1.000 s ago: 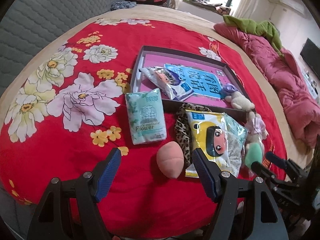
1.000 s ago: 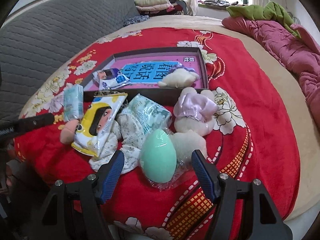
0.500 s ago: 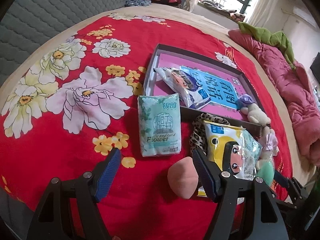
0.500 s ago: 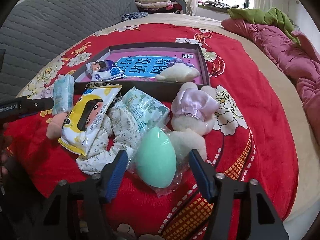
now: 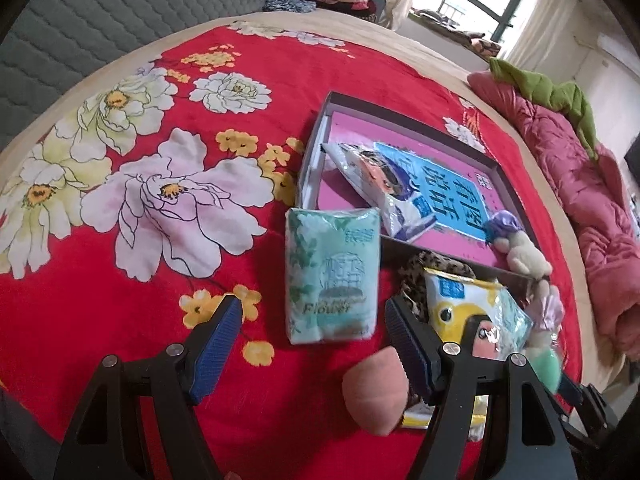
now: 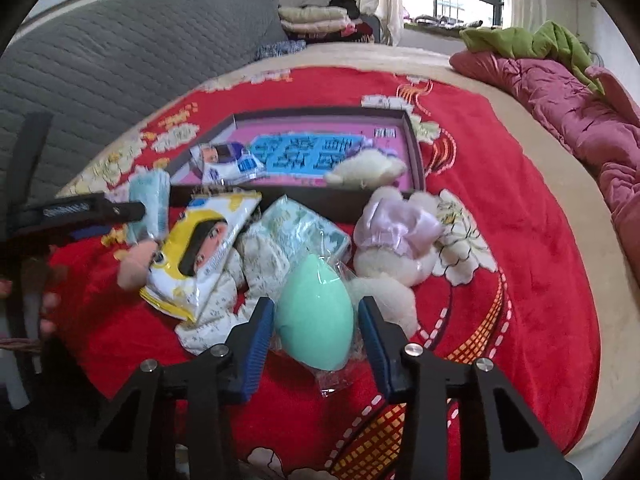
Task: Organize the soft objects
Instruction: 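Grasp the green egg sponge with the right tool while the left tool grasps the mint tissue pack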
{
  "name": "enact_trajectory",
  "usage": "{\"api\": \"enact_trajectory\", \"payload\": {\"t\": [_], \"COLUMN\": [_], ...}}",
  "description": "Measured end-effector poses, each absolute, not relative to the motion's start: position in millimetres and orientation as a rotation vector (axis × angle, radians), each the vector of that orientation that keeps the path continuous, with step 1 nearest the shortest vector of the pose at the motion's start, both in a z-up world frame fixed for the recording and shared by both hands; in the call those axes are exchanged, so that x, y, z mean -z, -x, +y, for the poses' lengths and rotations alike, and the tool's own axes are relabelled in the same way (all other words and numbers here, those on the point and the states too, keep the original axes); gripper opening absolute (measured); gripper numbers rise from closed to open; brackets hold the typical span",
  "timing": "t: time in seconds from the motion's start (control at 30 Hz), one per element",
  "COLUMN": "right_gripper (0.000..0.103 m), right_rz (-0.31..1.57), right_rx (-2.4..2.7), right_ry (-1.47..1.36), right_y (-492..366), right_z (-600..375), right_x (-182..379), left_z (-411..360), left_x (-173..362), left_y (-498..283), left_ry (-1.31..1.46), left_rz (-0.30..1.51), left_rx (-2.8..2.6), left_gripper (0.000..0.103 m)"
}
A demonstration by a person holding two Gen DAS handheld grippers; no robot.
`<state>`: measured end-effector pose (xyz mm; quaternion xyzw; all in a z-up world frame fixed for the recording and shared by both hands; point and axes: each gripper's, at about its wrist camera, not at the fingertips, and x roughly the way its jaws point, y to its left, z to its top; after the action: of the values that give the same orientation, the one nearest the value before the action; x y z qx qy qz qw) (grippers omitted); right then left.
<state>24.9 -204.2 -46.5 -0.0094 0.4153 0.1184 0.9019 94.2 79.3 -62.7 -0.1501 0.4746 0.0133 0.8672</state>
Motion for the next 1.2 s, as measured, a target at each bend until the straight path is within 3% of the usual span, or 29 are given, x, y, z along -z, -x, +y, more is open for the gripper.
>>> {"api": "enact_trajectory", "payload": {"t": [0.73, 0.83, 0.87, 1.2], "right_gripper": [0.044, 0.044, 0.044, 0.044], "right_rz": [0.852, 0.84, 0.837, 0.832], "right_rx": [-0.276, -0.274, -0.273, -0.27], "right_ry": [0.005, 0.009, 0.01, -0.042], "right_y": [-31, -31, -30, -34], "right_z": [-204, -203, -203, -208], "right_x": [50, 48, 47, 40], "left_z": [71, 70, 71, 74], "left_x": [91, 89, 88, 67], "left_y": [-126, -125, -123, -111], "left_ry": [0.322, 0.303, 0.303, 0.305], "left_rz": [1.02, 1.0, 0.994, 0.936], "left_rx": [-0.042, -0.033, -0.028, 0.023], "left_gripper": [0.075, 0.064, 0.051, 0.048]}}
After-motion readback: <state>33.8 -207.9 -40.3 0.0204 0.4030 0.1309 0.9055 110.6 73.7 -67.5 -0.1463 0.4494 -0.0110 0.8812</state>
